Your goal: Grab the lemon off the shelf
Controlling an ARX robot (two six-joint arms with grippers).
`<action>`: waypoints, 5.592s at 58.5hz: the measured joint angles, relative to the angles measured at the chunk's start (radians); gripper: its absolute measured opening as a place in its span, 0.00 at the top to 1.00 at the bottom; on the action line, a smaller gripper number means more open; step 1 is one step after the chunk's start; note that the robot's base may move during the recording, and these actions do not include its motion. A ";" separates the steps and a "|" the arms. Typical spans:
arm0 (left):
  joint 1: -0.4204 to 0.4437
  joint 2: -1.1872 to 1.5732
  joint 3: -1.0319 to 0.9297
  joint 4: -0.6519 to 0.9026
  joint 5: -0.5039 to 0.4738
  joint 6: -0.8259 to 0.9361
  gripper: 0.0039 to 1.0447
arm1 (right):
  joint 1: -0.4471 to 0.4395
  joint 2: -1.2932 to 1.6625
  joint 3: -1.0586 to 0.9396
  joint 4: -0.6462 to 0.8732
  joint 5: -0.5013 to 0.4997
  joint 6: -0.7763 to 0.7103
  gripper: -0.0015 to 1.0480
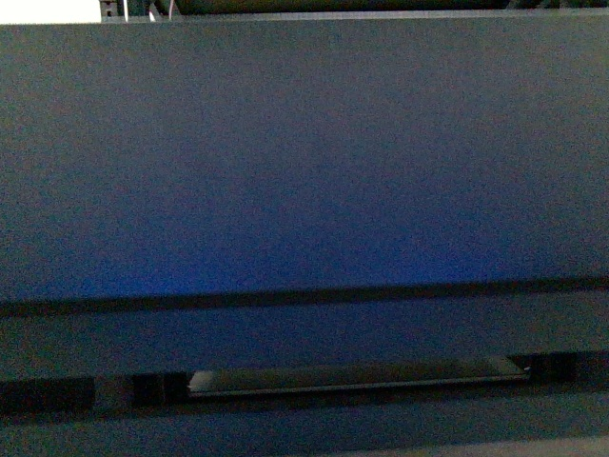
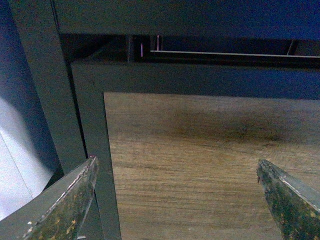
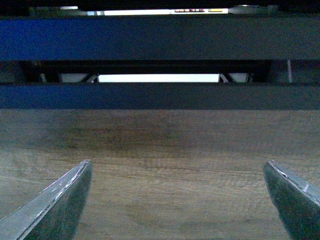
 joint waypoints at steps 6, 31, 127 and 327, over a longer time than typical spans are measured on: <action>0.000 0.000 0.000 0.000 0.000 0.000 0.07 | 0.000 0.000 0.000 0.000 0.000 0.000 0.02; 0.000 0.000 0.000 0.000 0.000 0.000 0.07 | 0.000 0.000 0.000 0.000 0.000 -0.001 0.02; 0.000 0.000 0.000 0.000 0.000 0.000 0.07 | 0.000 0.000 0.000 0.000 0.000 0.000 0.02; 0.155 1.485 1.196 -0.093 0.767 -0.715 0.85 | 0.000 0.000 0.000 0.000 0.000 0.000 0.02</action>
